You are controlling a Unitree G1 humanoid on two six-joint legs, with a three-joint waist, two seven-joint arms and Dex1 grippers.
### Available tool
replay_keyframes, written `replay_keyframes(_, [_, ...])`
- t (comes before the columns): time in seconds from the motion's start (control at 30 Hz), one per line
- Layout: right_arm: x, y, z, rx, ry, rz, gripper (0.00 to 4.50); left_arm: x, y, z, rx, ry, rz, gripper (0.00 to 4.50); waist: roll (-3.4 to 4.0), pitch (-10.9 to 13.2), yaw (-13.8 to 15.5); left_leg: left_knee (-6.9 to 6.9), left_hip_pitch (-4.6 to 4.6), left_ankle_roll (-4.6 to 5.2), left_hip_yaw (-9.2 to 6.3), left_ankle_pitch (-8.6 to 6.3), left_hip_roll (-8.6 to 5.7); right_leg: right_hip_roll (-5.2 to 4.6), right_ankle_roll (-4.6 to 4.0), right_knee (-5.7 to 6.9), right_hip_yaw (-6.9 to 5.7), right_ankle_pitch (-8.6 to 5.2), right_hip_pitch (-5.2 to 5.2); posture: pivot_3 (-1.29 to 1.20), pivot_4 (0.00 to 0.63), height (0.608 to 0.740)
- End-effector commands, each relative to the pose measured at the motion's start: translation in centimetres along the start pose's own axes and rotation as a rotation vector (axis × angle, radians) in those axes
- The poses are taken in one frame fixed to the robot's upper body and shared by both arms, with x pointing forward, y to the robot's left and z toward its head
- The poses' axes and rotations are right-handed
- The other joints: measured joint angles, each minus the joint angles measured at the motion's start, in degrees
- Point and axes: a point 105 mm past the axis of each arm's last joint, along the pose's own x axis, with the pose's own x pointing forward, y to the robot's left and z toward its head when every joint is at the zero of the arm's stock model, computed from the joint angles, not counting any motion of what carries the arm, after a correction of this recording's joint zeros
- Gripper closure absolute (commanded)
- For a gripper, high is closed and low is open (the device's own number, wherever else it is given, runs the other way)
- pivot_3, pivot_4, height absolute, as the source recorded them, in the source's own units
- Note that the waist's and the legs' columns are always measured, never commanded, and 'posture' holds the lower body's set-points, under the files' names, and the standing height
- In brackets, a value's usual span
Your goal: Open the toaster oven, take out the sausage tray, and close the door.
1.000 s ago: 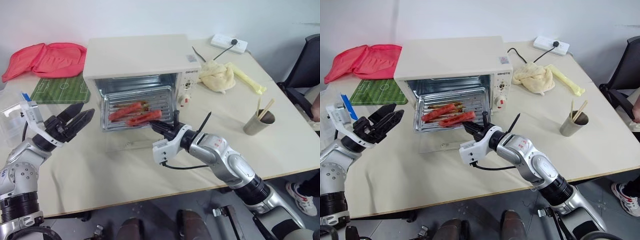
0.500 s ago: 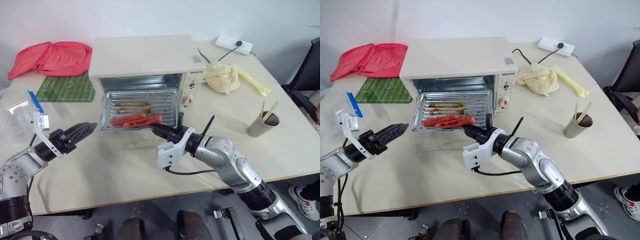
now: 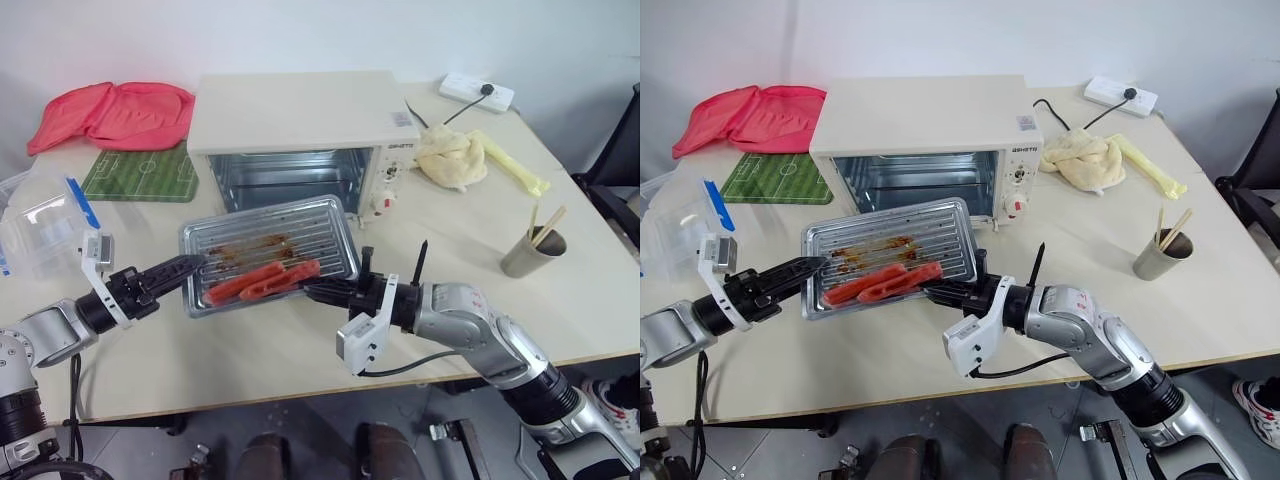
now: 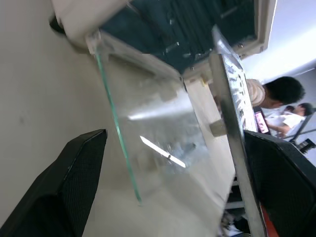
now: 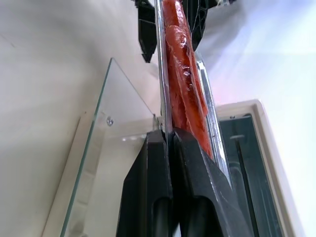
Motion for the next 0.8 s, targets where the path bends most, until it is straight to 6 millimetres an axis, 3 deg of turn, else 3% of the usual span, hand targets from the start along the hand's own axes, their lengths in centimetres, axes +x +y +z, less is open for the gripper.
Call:
replay_keyframes(0.03, [-0.7,-1.3,0.2,-0.038,-0.022,-0.041,4.46,0.5,-1.2,-0.3,-0.05,0.017,-0.055,0.0,0.0,0.0,0.16,0.0,0.01,0.0,-0.01,0.0,-0.01,-0.02,0.0,0.0,0.0,0.0,0.01,0.0,0.15,0.74])
replay_keyframes(0.23, [-0.9,-1.5,-0.2,-0.046,-0.017,-0.039,4.46,1.0,-1.9,-0.8,-0.121,0.016,-0.098,0.0,-0.01,-0.01,0.08,0.03,0.03,0.0,-0.05,0.0,-0.02,-0.04,0.0,0.01,0.0,0.0,0.05,0.0,0.15,0.74])
replay_keyframes(0.27, [-0.9,-1.6,-0.3,-0.047,-0.017,-0.039,4.49,1.0,-1.9,-0.8,-0.134,0.008,-0.106,0.18,-0.01,-0.01,0.08,0.03,0.03,0.0,-0.05,0.0,-0.02,-0.04,0.0,0.01,0.0,0.0,0.05,0.0,0.15,0.74])
replay_keyframes(0.47, [-1.0,-1.6,-0.4,-0.009,-0.015,-0.036,4.5,1.2,-2.4,-0.8,-0.203,-0.011,-0.134,1.74,-0.01,-0.01,0.09,0.03,0.05,0.0,-0.06,0.0,-0.02,-0.05,0.0,0.01,0.0,0.0,0.05,0.0,0.15,0.74])
replay_keyframes(0.6, [-1.1,-1.7,-0.4,0.032,-0.018,-0.04,4.5,1.3,-2.5,-0.9,-0.243,-0.02,-0.134,3.18,-0.01,-0.01,0.09,0.02,0.07,0.0,-0.06,0.0,-0.04,-0.07,0.0,0.01,0.01,0.0,0.07,0.0,0.15,0.74])
replay_keyframes(0.8, [-1.2,-1.4,0.0,0.119,-0.047,-0.009,4.5,1.8,-2.5,-2.0,-0.278,0.014,-0.121,4.48,-0.01,-0.01,0.17,0.03,0.09,0.01,-0.06,0.0,-0.09,-0.11,0.0,-0.03,0.01,0.0,0.12,0.0,0.15,0.74])
